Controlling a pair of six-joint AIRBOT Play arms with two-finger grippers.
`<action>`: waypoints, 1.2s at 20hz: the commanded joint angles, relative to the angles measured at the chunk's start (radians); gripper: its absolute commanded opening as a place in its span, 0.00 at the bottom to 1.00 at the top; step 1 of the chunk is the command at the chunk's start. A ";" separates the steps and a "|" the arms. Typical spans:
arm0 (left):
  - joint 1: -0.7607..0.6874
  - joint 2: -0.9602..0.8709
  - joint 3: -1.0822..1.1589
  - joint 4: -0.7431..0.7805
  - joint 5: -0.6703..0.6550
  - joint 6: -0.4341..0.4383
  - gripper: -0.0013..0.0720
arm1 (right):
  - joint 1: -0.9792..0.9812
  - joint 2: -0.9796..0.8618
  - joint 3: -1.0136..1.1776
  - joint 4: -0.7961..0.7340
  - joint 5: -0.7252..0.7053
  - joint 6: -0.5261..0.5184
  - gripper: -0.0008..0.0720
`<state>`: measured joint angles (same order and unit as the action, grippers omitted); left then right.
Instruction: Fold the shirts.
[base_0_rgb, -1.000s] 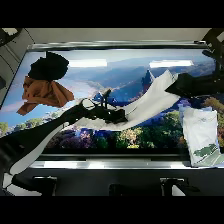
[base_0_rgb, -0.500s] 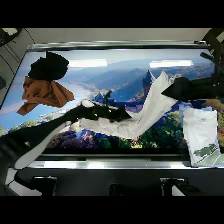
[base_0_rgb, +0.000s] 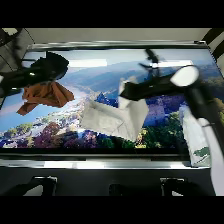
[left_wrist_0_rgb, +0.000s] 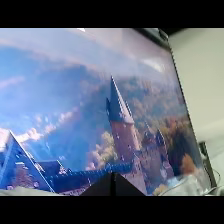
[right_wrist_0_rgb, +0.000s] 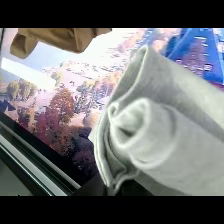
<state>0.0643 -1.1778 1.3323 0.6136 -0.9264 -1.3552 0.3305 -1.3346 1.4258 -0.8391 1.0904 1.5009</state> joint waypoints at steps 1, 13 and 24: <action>0.164 0.150 0.000 0.050 -0.073 -0.018 0.05 | 0.222 -0.175 -0.001 0.039 -0.245 -0.001 0.07; 0.177 0.211 -0.063 0.053 -0.124 -0.016 0.05 | 0.211 -0.333 -0.001 0.176 -0.193 0.008 0.95; 0.177 0.211 -0.065 0.114 -0.122 -0.014 0.05 | -0.267 -0.156 -0.309 -0.178 0.245 0.133 0.88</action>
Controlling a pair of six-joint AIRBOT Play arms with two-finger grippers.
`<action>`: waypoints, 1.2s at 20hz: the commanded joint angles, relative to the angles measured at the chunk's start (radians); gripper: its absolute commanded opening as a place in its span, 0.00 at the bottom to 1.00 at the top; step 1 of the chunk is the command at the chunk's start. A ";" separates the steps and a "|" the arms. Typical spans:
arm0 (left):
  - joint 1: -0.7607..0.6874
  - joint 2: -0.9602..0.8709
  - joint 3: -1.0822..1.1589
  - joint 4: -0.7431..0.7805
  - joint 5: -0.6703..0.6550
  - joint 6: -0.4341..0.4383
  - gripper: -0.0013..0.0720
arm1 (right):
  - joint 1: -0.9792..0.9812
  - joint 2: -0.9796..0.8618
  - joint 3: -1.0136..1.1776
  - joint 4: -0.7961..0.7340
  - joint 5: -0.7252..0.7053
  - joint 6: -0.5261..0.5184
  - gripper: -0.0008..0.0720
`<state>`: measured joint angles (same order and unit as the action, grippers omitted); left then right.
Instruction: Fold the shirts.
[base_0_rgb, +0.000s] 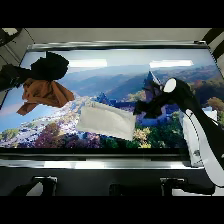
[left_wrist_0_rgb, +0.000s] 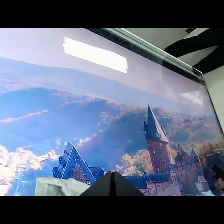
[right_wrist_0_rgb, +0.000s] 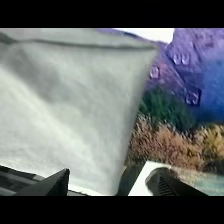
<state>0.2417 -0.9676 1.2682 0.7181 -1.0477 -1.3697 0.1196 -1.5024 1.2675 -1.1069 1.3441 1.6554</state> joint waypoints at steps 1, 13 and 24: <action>0.000 0.000 -0.001 0.009 0.000 0.000 0.05 | -0.039 0.012 -0.223 0.196 -0.100 -0.066 0.88; 0.000 -0.010 -0.001 0.009 0.000 0.001 0.05 | -0.050 0.056 -0.192 0.517 -0.328 -0.329 0.07; 0.000 -0.015 -0.001 0.009 0.000 0.039 0.05 | -0.667 0.256 0.246 0.154 -0.005 -0.097 0.07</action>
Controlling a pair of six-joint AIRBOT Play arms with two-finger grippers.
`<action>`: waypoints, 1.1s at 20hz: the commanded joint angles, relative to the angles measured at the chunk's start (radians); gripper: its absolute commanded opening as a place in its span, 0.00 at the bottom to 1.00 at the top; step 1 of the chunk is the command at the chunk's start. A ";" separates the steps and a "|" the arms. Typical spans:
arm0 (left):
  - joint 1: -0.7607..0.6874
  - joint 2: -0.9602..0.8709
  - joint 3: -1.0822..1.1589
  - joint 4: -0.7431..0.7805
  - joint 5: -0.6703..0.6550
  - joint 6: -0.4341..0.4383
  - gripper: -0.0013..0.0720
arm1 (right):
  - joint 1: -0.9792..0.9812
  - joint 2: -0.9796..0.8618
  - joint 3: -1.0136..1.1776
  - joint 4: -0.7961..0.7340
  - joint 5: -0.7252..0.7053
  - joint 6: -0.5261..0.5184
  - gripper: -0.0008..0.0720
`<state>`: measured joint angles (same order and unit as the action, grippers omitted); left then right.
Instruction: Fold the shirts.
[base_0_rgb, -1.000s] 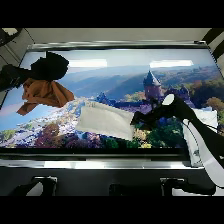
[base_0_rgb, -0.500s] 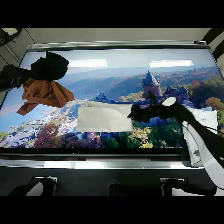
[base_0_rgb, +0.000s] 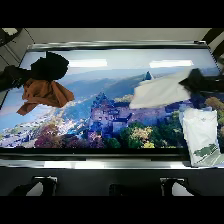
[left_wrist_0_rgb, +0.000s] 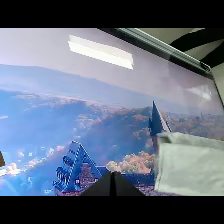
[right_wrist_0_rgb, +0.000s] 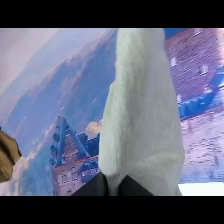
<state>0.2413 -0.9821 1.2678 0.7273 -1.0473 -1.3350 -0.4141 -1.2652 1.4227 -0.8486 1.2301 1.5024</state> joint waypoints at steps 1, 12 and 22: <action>0.000 0.000 0.000 0.000 0.000 0.004 0.05 | -0.170 0.021 0.106 -0.106 0.119 0.058 0.07; 0.000 0.000 0.000 0.000 0.000 0.004 0.05 | -0.490 0.052 0.294 -0.116 0.234 0.215 0.07; 0.000 0.002 0.000 -0.001 0.000 0.031 0.05 | -0.561 0.014 0.249 -0.438 0.622 0.245 0.07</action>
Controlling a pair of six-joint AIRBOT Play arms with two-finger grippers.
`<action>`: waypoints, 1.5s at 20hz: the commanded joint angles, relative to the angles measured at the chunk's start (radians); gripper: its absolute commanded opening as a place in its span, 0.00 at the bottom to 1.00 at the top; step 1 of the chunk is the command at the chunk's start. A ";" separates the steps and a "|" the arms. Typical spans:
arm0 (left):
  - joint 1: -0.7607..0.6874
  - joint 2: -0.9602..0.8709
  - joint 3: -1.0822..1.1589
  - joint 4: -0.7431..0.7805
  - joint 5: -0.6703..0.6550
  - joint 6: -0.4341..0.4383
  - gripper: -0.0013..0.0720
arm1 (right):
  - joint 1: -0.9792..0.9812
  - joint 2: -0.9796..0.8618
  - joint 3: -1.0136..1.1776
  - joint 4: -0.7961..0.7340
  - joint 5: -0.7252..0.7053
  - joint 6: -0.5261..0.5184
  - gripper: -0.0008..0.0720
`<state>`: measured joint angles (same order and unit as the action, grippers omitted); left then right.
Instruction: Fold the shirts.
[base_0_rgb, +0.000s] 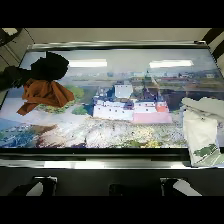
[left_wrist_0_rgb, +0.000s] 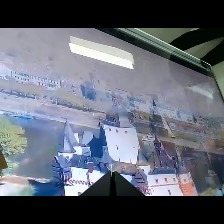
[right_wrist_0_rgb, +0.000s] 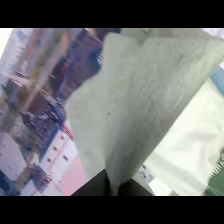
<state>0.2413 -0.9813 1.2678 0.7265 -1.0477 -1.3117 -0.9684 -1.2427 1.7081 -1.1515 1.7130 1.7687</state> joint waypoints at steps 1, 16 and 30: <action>0.000 0.001 0.000 0.000 0.000 0.008 0.05 | -0.006 0.006 -0.089 -0.164 0.139 -0.017 0.07; 0.000 0.001 0.000 -0.011 0.000 0.002 0.05 | -0.007 0.047 -0.675 -0.371 -0.145 -0.096 0.07; -0.047 -0.009 0.268 0.026 0.044 0.040 0.05 | 0.014 0.078 -0.161 -0.139 -0.520 -0.241 0.97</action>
<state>0.2249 -0.9840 1.3937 0.6796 -1.0405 -1.2987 -0.9695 -1.1790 1.2984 -1.4982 1.3956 1.6089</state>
